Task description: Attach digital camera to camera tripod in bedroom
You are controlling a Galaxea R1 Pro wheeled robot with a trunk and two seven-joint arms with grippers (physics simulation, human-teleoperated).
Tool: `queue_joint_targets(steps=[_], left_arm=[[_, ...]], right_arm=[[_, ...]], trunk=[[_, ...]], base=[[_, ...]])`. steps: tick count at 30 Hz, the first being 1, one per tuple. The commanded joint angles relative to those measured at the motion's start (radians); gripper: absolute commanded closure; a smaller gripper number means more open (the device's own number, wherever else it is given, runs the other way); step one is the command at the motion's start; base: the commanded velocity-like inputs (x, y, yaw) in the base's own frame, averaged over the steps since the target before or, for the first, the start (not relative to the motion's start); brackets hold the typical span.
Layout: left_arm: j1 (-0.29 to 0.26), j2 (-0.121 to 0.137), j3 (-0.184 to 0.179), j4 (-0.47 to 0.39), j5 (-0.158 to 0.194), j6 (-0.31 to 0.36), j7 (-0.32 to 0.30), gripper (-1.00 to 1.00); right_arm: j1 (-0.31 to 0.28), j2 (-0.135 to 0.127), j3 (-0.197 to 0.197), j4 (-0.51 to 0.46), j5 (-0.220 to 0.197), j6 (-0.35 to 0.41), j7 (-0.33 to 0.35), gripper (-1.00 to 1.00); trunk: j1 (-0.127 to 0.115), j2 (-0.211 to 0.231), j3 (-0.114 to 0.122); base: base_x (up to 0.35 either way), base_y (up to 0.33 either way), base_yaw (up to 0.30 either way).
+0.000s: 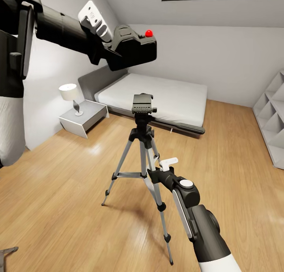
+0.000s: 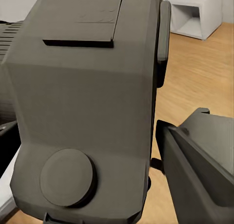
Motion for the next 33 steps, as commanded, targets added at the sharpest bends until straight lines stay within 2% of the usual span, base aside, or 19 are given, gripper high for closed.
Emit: queue_joint_targets(steps=[1,6,8,9,11,15,19,23,33], left_arm=[[-0.001,0.006,-0.006,-0.004,-0.003,0.006,-0.01,1.0],[-0.001,0.034,-0.031,-0.009,0.03,0.007,-0.01,1.0],[-0.001,0.037,-0.042,-0.009,0.044,0.007,-0.01,1.0],[-0.001,0.038,-0.08,-0.009,0.161,0.007,-0.01,1.0],[-0.001,0.038,-0.092,-0.01,0.164,0.007,-0.012,1.0],[-0.001,0.039,-0.107,-0.01,0.198,0.007,-0.017,1.0],[-0.001,0.043,-0.112,-0.01,0.237,0.006,-0.019,1.0],[-0.001,0.053,-0.114,-0.011,0.257,0.005,-0.019,1.0],[-0.001,0.062,-0.114,-0.013,0.269,0.004,-0.021,1.0]], right_arm=[[-0.001,0.001,-0.001,-0.001,0.015,0.004,0.006,1.0],[-0.001,0.001,-0.001,-0.001,0.016,0.004,0.006,1.0],[-0.001,0.0,-0.001,-0.001,0.015,0.004,0.006,1.0],[-0.001,0.0,-0.001,-0.001,0.026,0.004,0.006,1.0],[-0.001,0.0,-0.001,-0.001,0.026,0.004,0.006,1.0],[-0.001,0.0,-0.001,-0.001,0.026,0.004,0.006,1.0],[-0.001,0.001,-0.001,-0.001,0.026,0.004,0.006,1.0],[-0.001,0.001,-0.001,-0.001,0.026,0.004,0.006,1.0],[-0.001,0.001,-0.001,-0.001,0.026,0.004,0.006,1.0]], trunk=[[0.001,-0.002,-0.002],[0.001,-0.002,-0.002],[0.001,-0.002,-0.002],[0.001,-0.002,-0.002],[0.001,-0.002,-0.002],[0.001,-0.002,-0.002],[0.001,-0.002,-0.002],[0.001,-0.002,-0.002],[0.001,-0.002,-0.002]], base=[[0.0,0.0,0.0],[0.0,0.0,0.0],[0.0,0.0,0.0],[0.0,0.0,0.0],[0.0,0.0,0.0],[0.0,0.0,0.0],[0.0,0.0,0.0],[0.0,0.0,0.0],[0.0,0.0,0.0]])
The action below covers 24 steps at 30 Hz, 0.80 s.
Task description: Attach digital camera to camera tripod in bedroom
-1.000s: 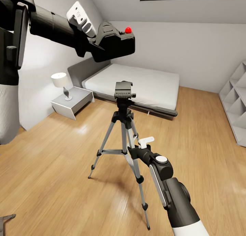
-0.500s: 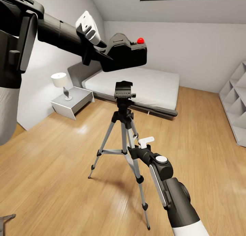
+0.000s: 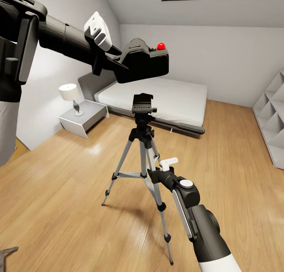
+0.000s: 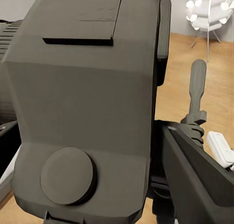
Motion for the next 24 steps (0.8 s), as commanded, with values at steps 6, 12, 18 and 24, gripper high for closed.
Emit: queue_joint_targets(steps=[6,12,18,24], left_arm=[[-0.002,0.016,-0.003,0.0,0.023,0.008,-0.004,1.0],[-0.002,0.039,-0.028,-0.001,0.048,-0.014,-0.003,1.0],[-0.002,0.053,-0.069,0.0,0.056,-0.04,-0.003,1.0],[-0.003,0.052,-0.078,0.001,0.057,-0.045,-0.002,1.0]], right_arm=[[-0.001,0.0,-0.001,-0.001,0.025,0.005,0.006,1.0],[-0.001,-0.002,-0.001,-0.001,0.025,0.005,0.006,1.0],[-0.001,-0.002,-0.001,-0.001,0.025,0.004,0.006,1.0],[-0.001,-0.003,-0.001,-0.001,0.025,0.004,0.006,1.0]], trunk=[[0.001,-0.002,-0.002],[0.001,-0.002,-0.002],[0.001,-0.002,-0.002],[0.001,-0.002,-0.002]], base=[[0.0,0.0,0.0],[0.0,0.0,0.0],[0.0,0.0,0.0],[0.0,0.0,0.0]])
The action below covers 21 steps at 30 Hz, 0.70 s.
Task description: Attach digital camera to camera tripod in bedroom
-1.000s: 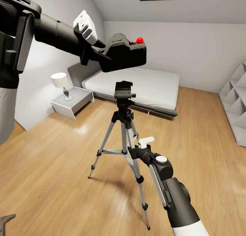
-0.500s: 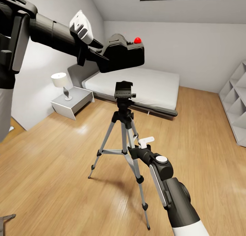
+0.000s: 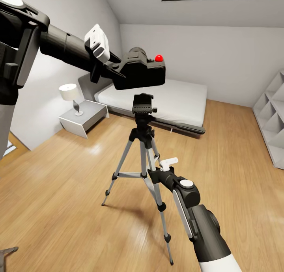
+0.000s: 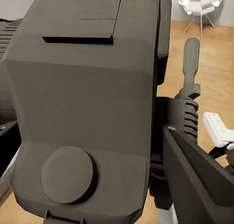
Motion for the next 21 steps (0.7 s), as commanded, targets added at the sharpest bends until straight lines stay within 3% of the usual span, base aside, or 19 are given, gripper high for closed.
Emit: queue_joint_targets(steps=[1,21], left_arm=[[-0.002,0.001,-0.002,0.0,0.004,0.008,0.0,1.0],[-0.001,-0.001,-0.014,0.0,0.015,0.003,-0.001,1.0]], right_arm=[[-0.001,0.0,-0.001,-0.001,0.028,0.003,0.006,1.0],[-0.001,0.0,-0.001,0.0,0.028,0.004,0.006,1.0]], trunk=[[0.001,-0.002,-0.002],[0.001,-0.002,-0.002]], base=[[0.0,0.0,0.0],[0.0,0.0,0.0]])
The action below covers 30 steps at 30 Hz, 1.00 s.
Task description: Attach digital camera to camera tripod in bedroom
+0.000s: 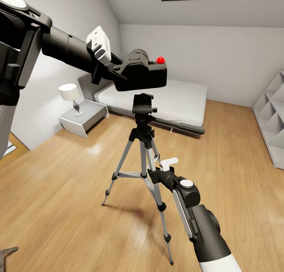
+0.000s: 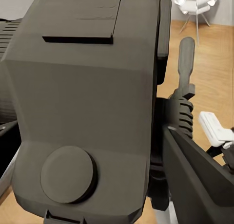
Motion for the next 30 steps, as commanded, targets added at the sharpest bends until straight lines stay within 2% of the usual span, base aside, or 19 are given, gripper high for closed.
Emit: queue_joint_targets(steps=[1,12,19,30], left_arm=[[-0.002,0.001,-0.006,0.0,0.007,0.007,0.001,1.0],[0.003,0.0,-0.024,-0.002,0.037,-0.003,0.001,1.0],[0.006,0.002,-0.025,0.0,0.039,-0.038,0.0,1.0],[0.007,0.005,-0.026,0.001,0.039,-0.045,-0.001,1.0]], right_arm=[[-0.001,0.0,-0.001,0.0,0.028,0.003,0.006,1.0],[-0.001,0.0,-0.001,-0.001,0.028,0.003,0.006,1.0],[-0.001,0.0,-0.001,-0.002,0.028,0.003,0.006,1.0],[-0.001,0.0,-0.001,-0.001,0.028,0.003,0.006,1.0]], trunk=[[0.001,-0.002,-0.002],[0.001,-0.002,-0.002],[0.001,-0.002,-0.002],[0.001,-0.002,-0.002]], base=[[0.0,0.0,0.0],[0.0,0.0,0.0],[0.0,0.0,0.0],[0.0,0.0,0.0]])
